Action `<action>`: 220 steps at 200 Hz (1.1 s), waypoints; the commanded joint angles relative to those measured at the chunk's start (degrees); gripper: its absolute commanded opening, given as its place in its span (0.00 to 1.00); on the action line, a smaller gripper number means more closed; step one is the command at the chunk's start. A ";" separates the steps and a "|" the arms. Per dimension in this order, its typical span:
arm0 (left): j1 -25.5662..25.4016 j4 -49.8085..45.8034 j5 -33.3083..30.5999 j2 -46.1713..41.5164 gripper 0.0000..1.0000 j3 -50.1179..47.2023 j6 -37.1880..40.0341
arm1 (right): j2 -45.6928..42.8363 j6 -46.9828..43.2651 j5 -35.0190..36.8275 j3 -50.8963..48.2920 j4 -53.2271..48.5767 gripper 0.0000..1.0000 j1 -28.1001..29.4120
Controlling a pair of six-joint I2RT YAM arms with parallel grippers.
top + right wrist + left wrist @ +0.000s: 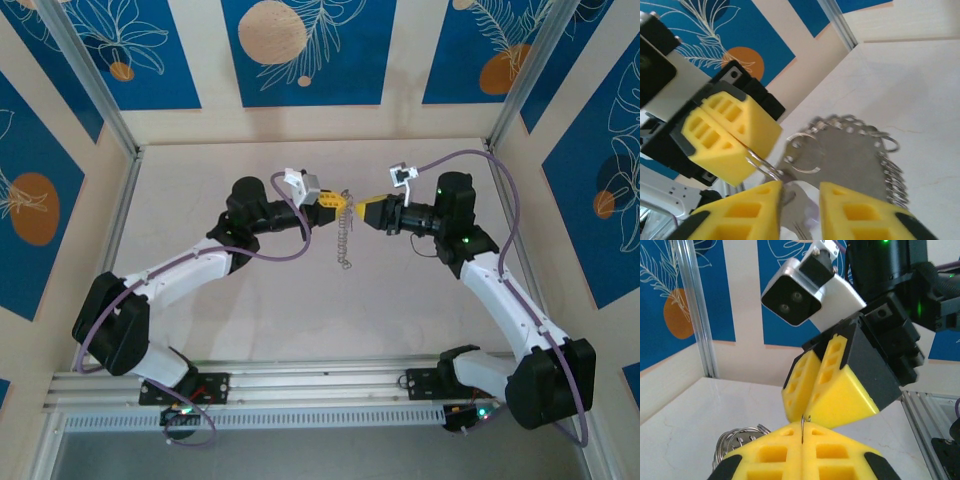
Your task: Put the keys on the keyring
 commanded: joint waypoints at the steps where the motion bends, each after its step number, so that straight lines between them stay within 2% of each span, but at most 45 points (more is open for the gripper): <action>1: -0.65 5.65 0.64 -1.27 0.00 0.38 -1.87 | -2.53 3.13 -1.44 -1.86 1.86 0.35 -1.70; 44: -0.67 14.70 0.13 1.27 0.00 -1.05 -9.87 | -5.36 8.60 -0.08 -4.44 6.34 0.41 -3.87; 73: -0.63 21.60 -1.21 3.46 0.00 -1.90 -16.73 | -5.97 16.50 3.73 -6.14 13.55 0.44 -3.83; 107: -0.62 24.07 -3.19 4.59 0.00 -2.25 -21.28 | -5.89 25.62 7.22 -9.22 24.10 0.47 -3.54; 153: -0.64 24.90 -5.14 4.15 0.00 -2.60 -25.46 | -5.20 28.08 7.00 -9.63 27.96 0.49 -1.25; 189: -0.65 25.42 -4.39 4.37 0.00 -2.04 -26.98 | -3.85 27.54 7.36 -9.61 30.07 0.47 1.88; 220: -0.65 26.11 -4.18 4.33 0.00 -2.13 -27.60 | -3.01 25.99 7.85 -9.17 29.01 0.35 3.78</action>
